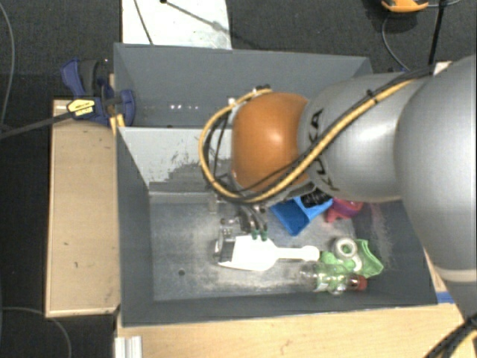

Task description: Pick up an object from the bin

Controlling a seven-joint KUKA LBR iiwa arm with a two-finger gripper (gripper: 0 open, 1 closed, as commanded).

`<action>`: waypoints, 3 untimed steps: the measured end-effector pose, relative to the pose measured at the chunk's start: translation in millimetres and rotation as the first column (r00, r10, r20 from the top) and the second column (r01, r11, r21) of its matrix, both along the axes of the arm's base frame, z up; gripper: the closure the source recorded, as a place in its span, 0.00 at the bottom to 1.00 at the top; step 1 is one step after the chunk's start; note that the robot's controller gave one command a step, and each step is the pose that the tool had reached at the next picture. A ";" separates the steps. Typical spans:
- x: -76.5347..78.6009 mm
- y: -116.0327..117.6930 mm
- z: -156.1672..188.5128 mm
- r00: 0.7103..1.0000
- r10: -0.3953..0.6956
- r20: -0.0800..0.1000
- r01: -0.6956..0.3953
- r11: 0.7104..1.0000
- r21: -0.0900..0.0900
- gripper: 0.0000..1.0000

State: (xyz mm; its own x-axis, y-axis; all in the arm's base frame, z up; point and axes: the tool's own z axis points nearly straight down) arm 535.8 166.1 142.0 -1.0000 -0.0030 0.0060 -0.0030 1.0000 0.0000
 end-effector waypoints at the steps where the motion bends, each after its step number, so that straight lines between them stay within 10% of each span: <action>1: 2.0 -0.8 4.7 1.000 -0.005 0.008 0.005 1.000 0.002 0.00; 2: -43.3 -69.9 -74.2 1.000 -0.005 0.003 0.005 1.000 -0.001 0.00; 3: -47.0 -73.2 -25.5 1.000 0.007 0.011 -0.007 1.000 0.001 0.00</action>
Offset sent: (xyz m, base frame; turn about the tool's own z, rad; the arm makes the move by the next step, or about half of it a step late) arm -0.0420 -0.0674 -0.0720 0.0009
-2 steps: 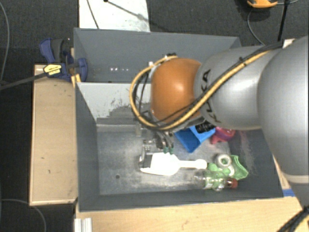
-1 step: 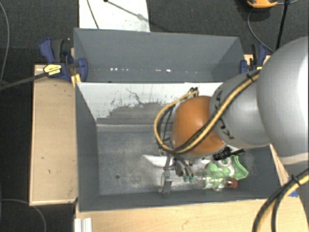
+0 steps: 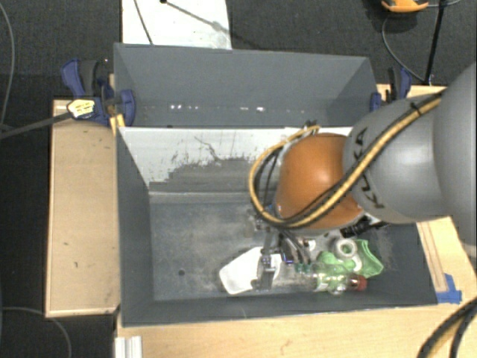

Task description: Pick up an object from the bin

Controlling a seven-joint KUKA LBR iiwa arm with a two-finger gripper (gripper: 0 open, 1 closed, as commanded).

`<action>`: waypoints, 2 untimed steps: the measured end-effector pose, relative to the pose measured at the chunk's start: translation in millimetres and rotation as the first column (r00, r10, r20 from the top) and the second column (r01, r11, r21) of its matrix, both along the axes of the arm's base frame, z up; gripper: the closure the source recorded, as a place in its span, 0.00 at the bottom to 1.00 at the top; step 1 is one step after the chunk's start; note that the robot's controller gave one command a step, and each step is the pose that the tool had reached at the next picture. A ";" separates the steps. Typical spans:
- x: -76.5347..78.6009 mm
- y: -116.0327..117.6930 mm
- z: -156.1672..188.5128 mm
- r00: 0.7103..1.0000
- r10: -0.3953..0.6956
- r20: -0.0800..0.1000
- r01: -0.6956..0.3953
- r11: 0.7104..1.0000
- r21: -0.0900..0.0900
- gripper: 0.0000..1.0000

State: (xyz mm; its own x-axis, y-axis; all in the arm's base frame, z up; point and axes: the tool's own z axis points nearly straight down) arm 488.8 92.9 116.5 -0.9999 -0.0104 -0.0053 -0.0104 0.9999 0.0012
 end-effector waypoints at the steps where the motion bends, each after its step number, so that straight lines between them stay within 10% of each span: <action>1: -13.0 -27.9 -17.0 0.993 -0.118 -0.006 0.118 0.993 -0.002 0.00; 2: -10.2 -25.4 -46.7 1.000 -0.029 0.000 0.029 1.000 0.000 0.00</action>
Offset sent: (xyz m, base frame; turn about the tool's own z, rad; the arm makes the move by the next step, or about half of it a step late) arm -0.0121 -0.0255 -0.0465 0.0282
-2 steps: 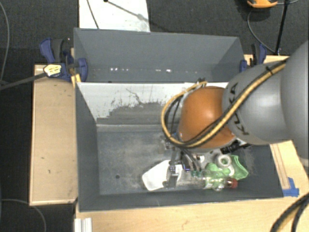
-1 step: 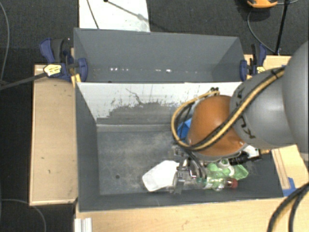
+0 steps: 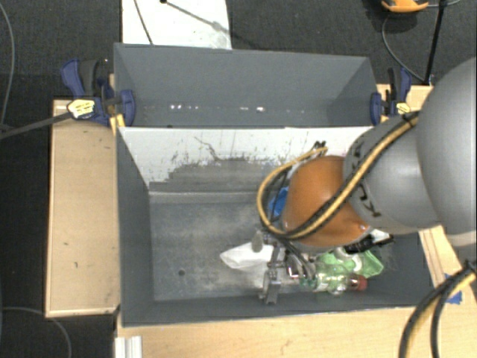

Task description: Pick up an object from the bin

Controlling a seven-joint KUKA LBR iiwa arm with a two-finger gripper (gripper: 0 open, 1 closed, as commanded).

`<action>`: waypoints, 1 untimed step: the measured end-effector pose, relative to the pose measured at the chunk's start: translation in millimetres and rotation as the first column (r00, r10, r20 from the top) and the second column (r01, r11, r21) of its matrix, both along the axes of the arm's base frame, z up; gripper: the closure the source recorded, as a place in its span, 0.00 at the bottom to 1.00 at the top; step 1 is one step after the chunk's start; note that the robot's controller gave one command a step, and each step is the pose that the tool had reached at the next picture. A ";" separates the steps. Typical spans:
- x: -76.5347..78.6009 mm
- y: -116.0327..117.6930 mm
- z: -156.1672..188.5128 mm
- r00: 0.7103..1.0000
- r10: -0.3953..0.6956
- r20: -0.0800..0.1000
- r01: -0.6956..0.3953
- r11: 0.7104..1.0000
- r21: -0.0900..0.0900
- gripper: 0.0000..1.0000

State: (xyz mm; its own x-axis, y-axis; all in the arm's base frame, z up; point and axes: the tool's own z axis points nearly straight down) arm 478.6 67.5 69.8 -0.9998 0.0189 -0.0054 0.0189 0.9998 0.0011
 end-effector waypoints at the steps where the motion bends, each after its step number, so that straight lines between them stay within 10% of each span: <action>1: 25.6 -116.2 2.5 1.000 0.012 -0.003 -0.012 1.000 0.013 1.00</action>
Offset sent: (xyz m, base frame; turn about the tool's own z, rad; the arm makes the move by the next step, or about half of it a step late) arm 0.0000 0.0000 0.0000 0.0000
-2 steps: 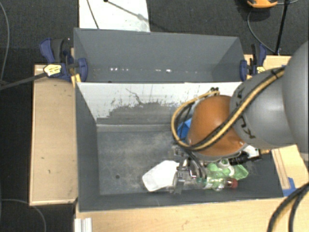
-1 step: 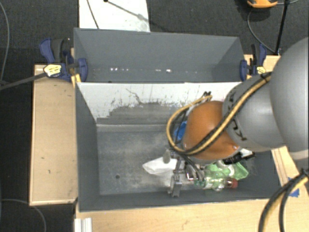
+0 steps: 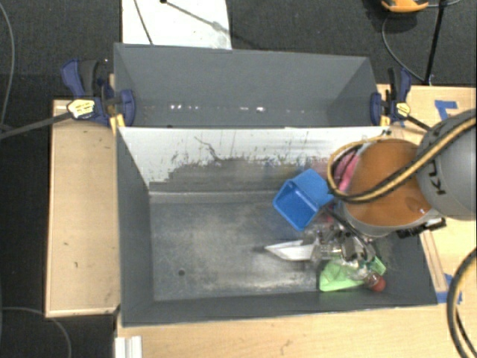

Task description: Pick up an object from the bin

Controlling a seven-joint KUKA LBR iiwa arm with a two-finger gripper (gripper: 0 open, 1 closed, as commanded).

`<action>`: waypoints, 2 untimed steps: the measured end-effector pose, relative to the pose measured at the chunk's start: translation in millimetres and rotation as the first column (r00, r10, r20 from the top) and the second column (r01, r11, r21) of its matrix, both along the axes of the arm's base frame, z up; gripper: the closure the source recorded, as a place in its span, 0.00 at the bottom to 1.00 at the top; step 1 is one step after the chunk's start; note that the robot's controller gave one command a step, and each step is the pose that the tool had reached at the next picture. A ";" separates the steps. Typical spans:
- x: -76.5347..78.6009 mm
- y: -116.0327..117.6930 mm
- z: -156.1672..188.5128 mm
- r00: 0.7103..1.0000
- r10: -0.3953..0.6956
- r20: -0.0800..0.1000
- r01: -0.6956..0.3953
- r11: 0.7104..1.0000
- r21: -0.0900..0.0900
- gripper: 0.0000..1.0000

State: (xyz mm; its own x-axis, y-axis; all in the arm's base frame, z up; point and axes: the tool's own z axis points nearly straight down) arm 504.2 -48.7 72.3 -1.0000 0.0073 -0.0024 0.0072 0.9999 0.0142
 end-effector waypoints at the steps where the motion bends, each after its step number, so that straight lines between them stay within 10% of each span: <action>1: 0.0 0.1 -0.1 1.000 -0.001 0.000 0.001 1.000 0.000 1.00; 2: -1.1 0.1 3.9 1.000 -0.001 -0.002 0.001 1.000 -0.001 1.00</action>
Offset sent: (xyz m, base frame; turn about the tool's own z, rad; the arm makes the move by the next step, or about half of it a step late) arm 0.0003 -0.0001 0.0654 -0.0001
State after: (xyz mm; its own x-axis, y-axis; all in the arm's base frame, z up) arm 503.1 -48.6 76.1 -1.0000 0.0078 -0.0009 0.0078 0.9999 0.0131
